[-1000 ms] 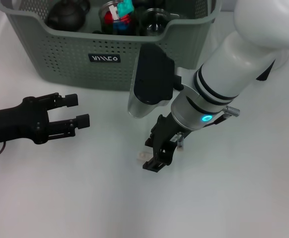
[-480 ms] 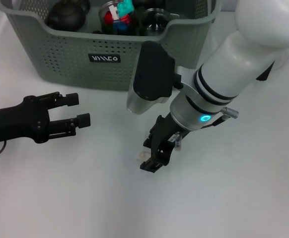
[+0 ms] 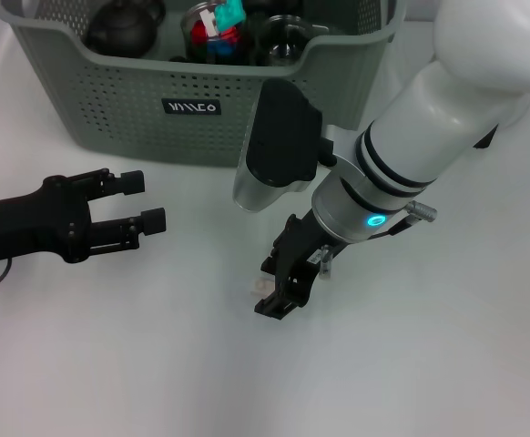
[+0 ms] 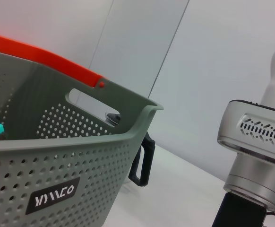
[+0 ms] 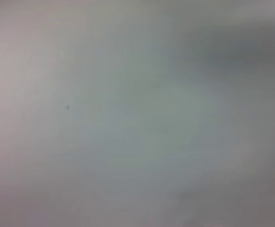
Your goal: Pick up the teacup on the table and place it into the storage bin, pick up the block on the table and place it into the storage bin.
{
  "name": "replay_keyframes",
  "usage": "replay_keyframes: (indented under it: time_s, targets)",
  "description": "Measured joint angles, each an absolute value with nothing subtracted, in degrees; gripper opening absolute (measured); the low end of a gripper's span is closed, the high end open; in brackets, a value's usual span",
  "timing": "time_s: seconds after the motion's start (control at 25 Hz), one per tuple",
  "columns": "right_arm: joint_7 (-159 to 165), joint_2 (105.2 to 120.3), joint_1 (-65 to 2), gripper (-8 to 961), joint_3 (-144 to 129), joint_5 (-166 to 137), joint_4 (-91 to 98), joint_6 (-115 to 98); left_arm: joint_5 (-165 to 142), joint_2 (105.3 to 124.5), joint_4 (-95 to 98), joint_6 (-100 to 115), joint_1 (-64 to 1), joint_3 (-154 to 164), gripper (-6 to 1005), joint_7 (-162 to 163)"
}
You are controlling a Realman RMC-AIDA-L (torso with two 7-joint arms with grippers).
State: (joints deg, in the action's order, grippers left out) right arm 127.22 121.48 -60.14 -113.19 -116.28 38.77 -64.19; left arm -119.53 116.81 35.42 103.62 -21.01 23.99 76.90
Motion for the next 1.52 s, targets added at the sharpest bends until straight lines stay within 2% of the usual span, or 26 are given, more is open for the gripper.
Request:
replay_keyframes:
  time_s: [0.32,0.56,0.76,1.2,1.52]
  targets:
    - [127.24,121.53,-60.11,604,-113.60,-116.27,38.75,-63.70,-119.53,116.81,35.42,103.62,-21.01,24.00,780,76.90]
    - [127.46,121.55,-60.11,444,-114.53,-116.48,38.67,-63.48,-119.53,116.81,35.42,103.62,-21.01,23.99,780,76.90]
    - [127.65,121.50,-60.11,208,-114.34,-116.26,38.78,-63.45,-119.53,116.81,35.42,103.62,-21.01,23.99,779,76.90]
    - [127.35,120.63,-59.34,203,-110.45,-115.15,39.92,-65.98,-119.53,116.84,35.41,103.62,-20.94,23.89,780,76.90]
    - [126.82,120.18,-52.92,203,-97.68,-122.44,48.09,-75.21,-119.53,116.80,35.42,103.71,-20.83,23.35,779,76.90]
